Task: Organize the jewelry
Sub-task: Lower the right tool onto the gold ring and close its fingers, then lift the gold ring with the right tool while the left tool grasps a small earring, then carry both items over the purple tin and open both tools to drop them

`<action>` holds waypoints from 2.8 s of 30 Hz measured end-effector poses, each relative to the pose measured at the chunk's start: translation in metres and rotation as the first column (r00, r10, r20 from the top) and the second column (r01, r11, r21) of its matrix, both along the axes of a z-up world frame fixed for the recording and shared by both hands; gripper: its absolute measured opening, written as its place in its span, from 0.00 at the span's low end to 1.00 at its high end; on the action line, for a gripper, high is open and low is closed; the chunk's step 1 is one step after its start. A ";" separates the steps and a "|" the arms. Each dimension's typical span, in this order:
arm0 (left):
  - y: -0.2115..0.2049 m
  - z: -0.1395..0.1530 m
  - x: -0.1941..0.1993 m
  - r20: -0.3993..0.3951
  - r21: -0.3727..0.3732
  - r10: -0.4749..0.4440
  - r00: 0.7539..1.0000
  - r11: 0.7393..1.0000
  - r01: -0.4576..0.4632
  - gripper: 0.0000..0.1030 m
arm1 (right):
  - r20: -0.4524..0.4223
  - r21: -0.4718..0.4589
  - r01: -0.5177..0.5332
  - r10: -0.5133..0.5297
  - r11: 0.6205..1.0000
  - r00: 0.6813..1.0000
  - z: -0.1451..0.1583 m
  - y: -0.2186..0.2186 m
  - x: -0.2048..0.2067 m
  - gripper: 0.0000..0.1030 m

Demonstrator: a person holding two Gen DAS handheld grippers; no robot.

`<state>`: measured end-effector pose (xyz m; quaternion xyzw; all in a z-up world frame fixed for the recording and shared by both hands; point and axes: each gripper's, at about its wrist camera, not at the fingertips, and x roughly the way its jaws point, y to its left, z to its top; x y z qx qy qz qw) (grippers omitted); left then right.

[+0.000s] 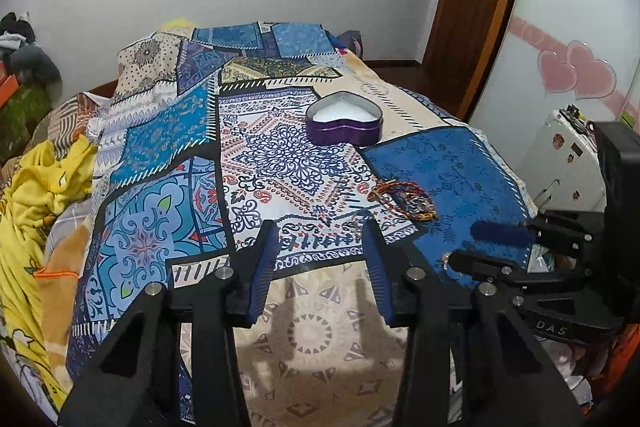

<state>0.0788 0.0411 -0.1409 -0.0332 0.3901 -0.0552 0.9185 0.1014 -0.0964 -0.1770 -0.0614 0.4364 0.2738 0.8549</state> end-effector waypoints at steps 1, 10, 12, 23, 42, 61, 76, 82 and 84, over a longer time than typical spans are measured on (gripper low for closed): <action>0.001 -0.003 0.003 -0.008 -0.006 0.001 1.000 1.000 -0.001 0.42 | -0.014 -0.003 -0.007 0.007 1.000 1.000 -0.003 0.001 0.001 0.25; 0.006 -0.027 0.022 -0.095 -0.056 -0.030 0.995 0.998 0.025 0.42 | -0.040 -0.030 -0.039 0.037 0.999 0.998 -0.012 0.008 0.007 0.07; 0.003 -0.032 0.027 -0.117 -0.067 -0.050 0.992 0.997 0.043 0.42 | -0.035 -0.028 -0.033 0.032 0.999 0.999 -0.011 0.007 0.009 0.07; -0.011 -0.049 0.050 -0.161 -0.076 -0.123 0.979 0.991 0.112 0.41 | 0.005 0.000 0.022 -0.022 1.000 1.000 0.000 -0.005 0.032 0.06; -0.031 -0.063 0.060 -0.169 -0.049 -0.175 0.970 0.984 0.169 0.08 | -0.029 0.018 -0.041 0.041 0.999 0.999 -0.004 0.001 0.032 0.32; -0.032 -0.031 0.041 -0.088 -0.041 -0.160 0.983 0.987 0.157 0.08 | 0.004 -0.035 -0.071 0.072 0.997 0.997 -0.012 0.008 0.028 0.09; -0.016 0.014 0.067 0.028 -0.004 -0.096 0.995 0.995 0.097 0.08 | 0.165 0.080 0.032 -0.045 0.996 0.985 0.046 -0.016 0.057 0.09; -0.017 0.029 0.086 0.076 0.017 -0.093 0.993 0.996 0.092 0.08 | 0.206 0.138 0.059 -0.086 0.989 0.975 0.064 -0.020 0.079 0.09; -0.018 0.033 0.094 0.091 0.022 -0.096 0.991 0.995 0.094 0.08 | 0.215 0.149 0.064 -0.095 0.987 0.972 0.069 -0.020 0.086 0.09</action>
